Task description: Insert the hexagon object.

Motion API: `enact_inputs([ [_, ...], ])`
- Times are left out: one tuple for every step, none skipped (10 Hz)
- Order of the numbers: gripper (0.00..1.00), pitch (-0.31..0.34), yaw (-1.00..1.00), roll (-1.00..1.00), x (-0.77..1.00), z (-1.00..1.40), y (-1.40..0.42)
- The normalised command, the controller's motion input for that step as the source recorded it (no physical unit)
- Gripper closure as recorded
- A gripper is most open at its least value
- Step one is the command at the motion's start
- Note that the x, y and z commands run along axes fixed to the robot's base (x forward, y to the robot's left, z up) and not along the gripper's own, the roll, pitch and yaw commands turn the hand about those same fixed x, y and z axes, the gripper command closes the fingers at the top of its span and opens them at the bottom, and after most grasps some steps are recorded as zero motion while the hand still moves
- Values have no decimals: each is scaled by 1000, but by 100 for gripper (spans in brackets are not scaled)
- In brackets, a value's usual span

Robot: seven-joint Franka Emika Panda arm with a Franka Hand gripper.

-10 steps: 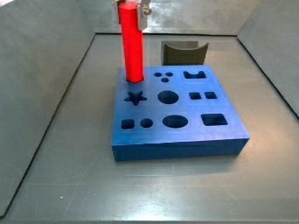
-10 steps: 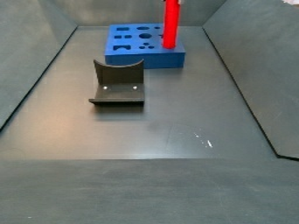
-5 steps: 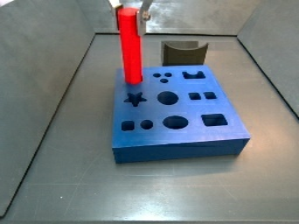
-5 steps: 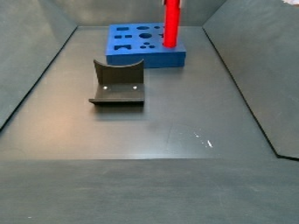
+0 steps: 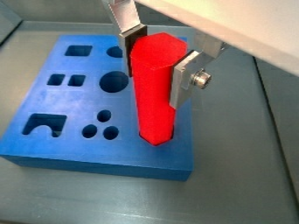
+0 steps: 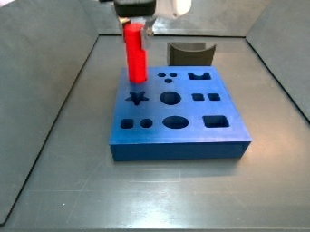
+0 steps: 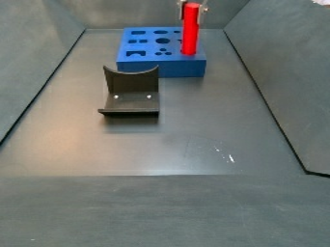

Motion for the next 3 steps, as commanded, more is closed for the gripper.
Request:
enact_inputs([
  [100,-16,-174,-91,34,-269,0],
  [100,-20,0,-31,0,-31,26],
  [100,0,0,0,0,0,0],
])
